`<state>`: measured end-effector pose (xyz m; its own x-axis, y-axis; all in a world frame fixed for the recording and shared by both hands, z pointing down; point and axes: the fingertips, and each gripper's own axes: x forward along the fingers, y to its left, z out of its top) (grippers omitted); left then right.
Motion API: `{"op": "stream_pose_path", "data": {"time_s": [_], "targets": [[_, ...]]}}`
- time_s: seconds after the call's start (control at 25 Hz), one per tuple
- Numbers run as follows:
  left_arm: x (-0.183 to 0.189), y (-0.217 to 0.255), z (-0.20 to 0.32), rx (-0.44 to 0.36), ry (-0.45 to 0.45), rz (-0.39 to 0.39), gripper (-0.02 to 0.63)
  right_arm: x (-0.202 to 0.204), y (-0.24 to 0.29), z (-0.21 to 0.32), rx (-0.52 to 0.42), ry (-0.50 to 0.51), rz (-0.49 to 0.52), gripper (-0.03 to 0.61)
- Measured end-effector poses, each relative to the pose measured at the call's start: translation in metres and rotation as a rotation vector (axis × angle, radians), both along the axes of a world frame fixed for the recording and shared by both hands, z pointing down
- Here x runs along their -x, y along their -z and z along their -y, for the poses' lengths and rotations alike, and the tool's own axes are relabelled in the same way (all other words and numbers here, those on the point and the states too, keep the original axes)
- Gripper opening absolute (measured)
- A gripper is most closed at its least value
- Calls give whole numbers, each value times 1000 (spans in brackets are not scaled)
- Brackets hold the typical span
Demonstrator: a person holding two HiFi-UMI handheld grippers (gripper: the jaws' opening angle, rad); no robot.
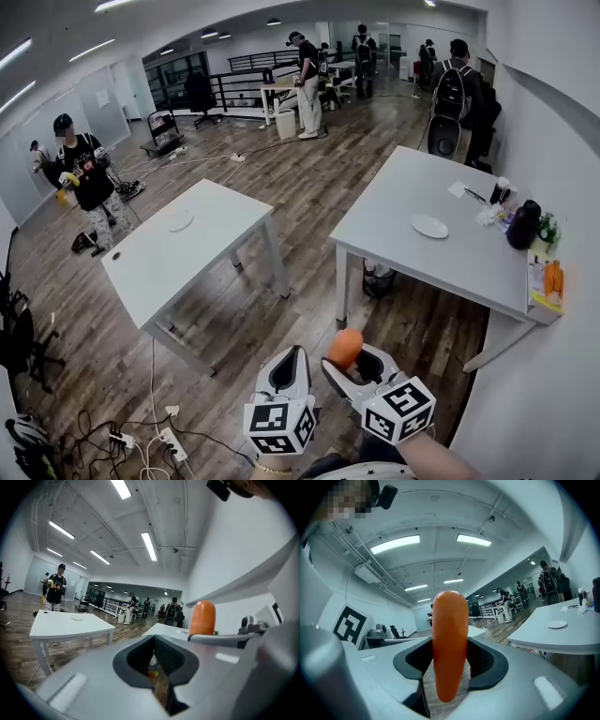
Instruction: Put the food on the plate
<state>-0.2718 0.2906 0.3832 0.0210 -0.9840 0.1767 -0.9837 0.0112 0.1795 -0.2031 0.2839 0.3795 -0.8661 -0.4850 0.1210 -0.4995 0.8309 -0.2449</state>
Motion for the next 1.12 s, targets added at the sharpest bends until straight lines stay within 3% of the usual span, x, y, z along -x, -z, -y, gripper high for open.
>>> {"op": "stream_pose_path", "data": {"time_s": [0.48, 0.8, 1.12], "targets": [[-48, 3, 170, -24, -61, 3, 6, -51, -2, 168, -12, -72, -10, 218], [-113, 5, 283, -28, -163, 22, 8, -108, 6, 274, -40, -148, -9, 218], [-176, -12, 358, -18, -252, -4, 8, -175, -10, 347, -20, -244, -30, 218]]}}
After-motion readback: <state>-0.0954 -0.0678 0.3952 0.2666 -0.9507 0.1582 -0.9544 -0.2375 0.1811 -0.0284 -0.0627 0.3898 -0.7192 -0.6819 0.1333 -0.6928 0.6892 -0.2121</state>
